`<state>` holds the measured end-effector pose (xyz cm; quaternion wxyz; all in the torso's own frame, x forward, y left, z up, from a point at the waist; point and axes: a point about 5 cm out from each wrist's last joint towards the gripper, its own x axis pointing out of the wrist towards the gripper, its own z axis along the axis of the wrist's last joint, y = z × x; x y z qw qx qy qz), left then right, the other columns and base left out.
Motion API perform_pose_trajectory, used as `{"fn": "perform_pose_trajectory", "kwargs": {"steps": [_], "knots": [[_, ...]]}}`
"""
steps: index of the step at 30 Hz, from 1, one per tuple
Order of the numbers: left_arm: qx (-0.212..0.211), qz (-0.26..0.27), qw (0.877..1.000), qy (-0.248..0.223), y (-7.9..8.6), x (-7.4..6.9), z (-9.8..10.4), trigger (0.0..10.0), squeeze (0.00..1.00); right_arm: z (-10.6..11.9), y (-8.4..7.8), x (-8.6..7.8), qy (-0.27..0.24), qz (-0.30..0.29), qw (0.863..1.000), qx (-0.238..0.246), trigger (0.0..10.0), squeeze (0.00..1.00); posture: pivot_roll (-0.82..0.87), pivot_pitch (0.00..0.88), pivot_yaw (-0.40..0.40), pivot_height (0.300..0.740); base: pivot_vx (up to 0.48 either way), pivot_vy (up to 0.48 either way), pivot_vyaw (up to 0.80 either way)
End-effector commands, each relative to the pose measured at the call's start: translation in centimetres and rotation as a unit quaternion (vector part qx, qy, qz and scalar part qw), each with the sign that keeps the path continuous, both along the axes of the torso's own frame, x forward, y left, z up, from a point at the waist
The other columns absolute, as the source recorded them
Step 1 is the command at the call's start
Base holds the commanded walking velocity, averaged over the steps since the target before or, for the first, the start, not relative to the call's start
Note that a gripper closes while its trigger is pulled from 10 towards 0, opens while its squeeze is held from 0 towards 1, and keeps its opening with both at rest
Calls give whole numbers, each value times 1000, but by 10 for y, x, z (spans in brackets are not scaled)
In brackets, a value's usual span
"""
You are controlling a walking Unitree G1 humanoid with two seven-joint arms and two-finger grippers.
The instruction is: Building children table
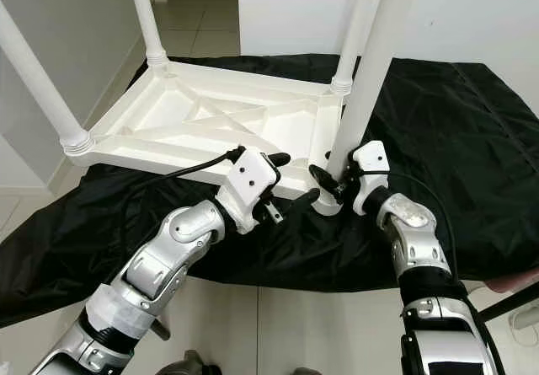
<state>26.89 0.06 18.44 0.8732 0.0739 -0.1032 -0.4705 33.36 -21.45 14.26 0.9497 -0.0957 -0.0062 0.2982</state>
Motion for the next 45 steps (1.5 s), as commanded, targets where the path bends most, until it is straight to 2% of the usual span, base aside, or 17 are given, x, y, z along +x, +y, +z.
{"fn": "perform_pose_trajectory", "kwargs": {"steps": [1,6,16,19,23,28,31,35,38,45], "knots": [[16,-20,1000,-5,-1,-3,0,10000,0,-14,-2,-1,55,2,998,1,10000,0,-27,0,56,740,0,0,0],[15,-21,1000,-6,-2,-3,1,10000,0,-12,0,3,70,13,997,2,10000,0,-28,0,55,740,0,0,0],[13,-18,1000,-5,-2,-4,0,10000,0,-15,5,-1,62,14,998,3,10000,0,-22,0,43,740,0,0,0],[12,-17,1000,-4,-2,-5,0,10000,0,-20,6,-3,63,-12,998,17,10000,0,-21,0,40,740,0,0,0],[10,-16,1000,-2,-2,-7,-1,10000,0,-22,5,-1,57,-90,993,43,10000,0,-22,0,33,740,0,0,0],[9,-18,1000,-1,-2,-8,-1,10000,0,-20,8,1,52,-117,990,61,10000,0,-26,0,32,740,0,0,0],[8,-20,1000,1,-4,-9,-2,10000,0,-15,21,0,39,-149,985,80,10000,0,-29,0,27,740,0,0,0],[7,-21,1000,2,-4,-10,-3,10000,0,-15,26,0,40,-177,980,84,10000,0,-29,0,26,740,0,0,0],[6,-22,1000,2,-5,-11,-3,10000,0,-18,31,-1,48,-236,966,94,10000,0,-29,0,19,740,0,0,0],[5,-23,1000,4,-5,-12,-4,10000,0,-22,45,-7,58,-326,937,111,10000,0,-27,0,14,740,0,0,0]]}}
